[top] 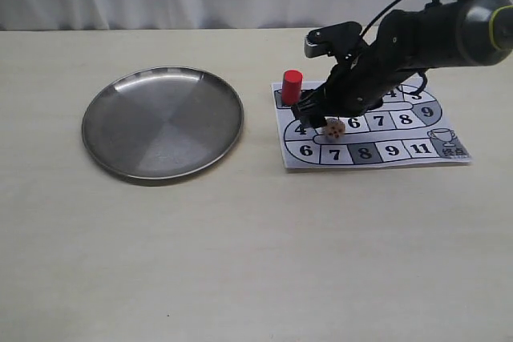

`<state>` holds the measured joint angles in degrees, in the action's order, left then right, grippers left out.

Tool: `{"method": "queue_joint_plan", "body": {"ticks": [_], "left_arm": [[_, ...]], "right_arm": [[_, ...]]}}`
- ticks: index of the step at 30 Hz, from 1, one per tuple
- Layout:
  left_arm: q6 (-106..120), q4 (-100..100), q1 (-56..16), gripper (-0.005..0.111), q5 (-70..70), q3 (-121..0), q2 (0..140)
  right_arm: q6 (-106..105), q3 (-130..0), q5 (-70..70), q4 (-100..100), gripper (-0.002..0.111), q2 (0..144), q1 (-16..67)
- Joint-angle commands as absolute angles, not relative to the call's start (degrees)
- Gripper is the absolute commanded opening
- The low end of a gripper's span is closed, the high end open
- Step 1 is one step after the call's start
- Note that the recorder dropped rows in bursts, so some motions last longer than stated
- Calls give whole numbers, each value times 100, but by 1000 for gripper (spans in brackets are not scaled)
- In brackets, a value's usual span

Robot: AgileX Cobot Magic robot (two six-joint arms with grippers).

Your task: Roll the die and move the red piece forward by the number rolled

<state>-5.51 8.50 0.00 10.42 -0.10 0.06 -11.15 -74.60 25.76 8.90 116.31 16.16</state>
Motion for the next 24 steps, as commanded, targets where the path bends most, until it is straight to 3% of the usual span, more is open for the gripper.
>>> {"method": "queue_joint_plan", "body": {"ticks": [1, 9, 12, 17, 20, 24], "left_arm": [[-564, 830, -3, 0, 993, 0, 0], [-564, 830, -3, 0, 993, 0, 0], [-564, 830, -3, 0, 993, 0, 0], [-564, 830, -3, 0, 993, 0, 0], [-564, 830, -3, 0, 993, 0, 0], [-564, 830, -3, 0, 993, 0, 0]], "right_arm": [[-1085, -7454, 2468, 815, 87, 11593, 1585], [-1322, -7464, 2652, 815, 83, 11398, 1585], [-1322, -7464, 2840, 815, 66, 11076, 1585], [-1322, -7454, 3024, 804, 25, 10416, 1585], [-1300, -7454, 3165, 804, 7, 10069, 1585], [-1185, -7352, 3257, 558, 4, 9717, 1585]]}}
